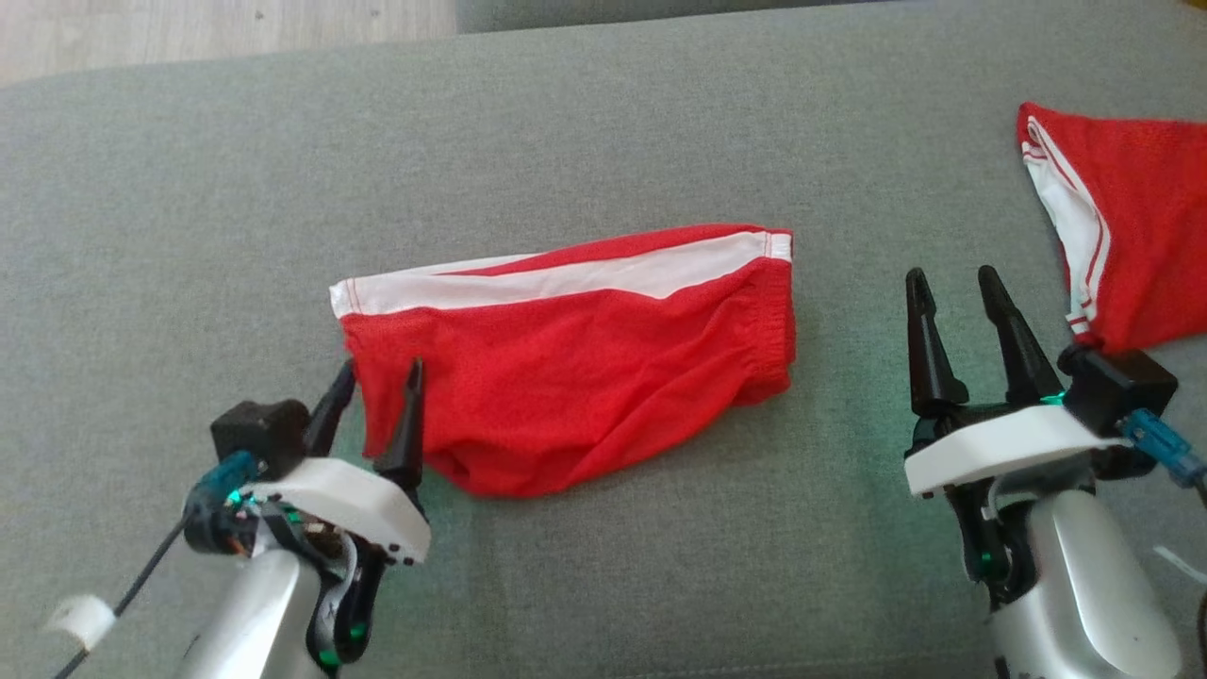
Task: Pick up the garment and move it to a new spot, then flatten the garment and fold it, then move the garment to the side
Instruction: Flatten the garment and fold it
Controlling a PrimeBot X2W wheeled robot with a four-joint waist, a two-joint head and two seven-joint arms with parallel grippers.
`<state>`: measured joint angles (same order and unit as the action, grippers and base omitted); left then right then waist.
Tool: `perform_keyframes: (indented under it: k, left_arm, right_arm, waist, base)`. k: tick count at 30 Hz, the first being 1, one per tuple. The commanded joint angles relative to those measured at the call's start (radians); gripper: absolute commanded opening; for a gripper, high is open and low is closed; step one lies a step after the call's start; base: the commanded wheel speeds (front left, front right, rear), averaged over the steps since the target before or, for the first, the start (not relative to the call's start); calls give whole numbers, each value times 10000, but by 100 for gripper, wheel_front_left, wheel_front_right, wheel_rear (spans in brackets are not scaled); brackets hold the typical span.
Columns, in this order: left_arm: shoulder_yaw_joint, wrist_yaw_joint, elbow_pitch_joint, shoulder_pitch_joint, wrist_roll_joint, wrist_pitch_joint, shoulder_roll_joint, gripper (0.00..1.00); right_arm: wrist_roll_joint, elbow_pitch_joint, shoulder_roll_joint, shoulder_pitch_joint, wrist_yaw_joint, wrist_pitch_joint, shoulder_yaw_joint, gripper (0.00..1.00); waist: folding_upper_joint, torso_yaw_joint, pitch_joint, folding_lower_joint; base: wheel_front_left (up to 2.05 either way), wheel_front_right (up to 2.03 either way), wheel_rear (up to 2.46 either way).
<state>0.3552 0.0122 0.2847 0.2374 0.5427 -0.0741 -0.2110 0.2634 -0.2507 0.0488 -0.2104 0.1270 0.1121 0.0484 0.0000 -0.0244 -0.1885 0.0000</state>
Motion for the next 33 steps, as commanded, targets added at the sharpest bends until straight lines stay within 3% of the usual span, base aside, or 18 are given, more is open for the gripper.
perform_keyframes:
  k: [1, 11, 19, 33]
  left_arm:
    - [-350, 116, -391, 286, -168, 288, -215, 100]
    - [-377, 711, -1166, -406, -1013, 2092, -322, 100]
    - [-328, 1379, -2103, -1638, -1077, 2344, -120, 100]
    - [-72, 1741, -2798, -2187, -1149, 2291, 1, 100]
  right_arm:
    - [-68, 368, 14, 41, 37, -78, 149, 100]
    - [-98, 351, 14, 421, 37, -688, 0, 100]
    - [-66, -133, 14, -153, 37, -2922, 223, 100]
    - [-637, -2248, 14, -1556, 37, -5545, -614, 100]
  waist:
    - [0, 25, 89, 0]
    - [0, 334, 892, 0]
    - [0, 940, 1196, 0]
    - [0, 2310, 1309, 0]
  base:
    - [0, 0, 0]
    - [0, 0, 0]
    - [0, 0, 0]
    - [0, 0, 0]
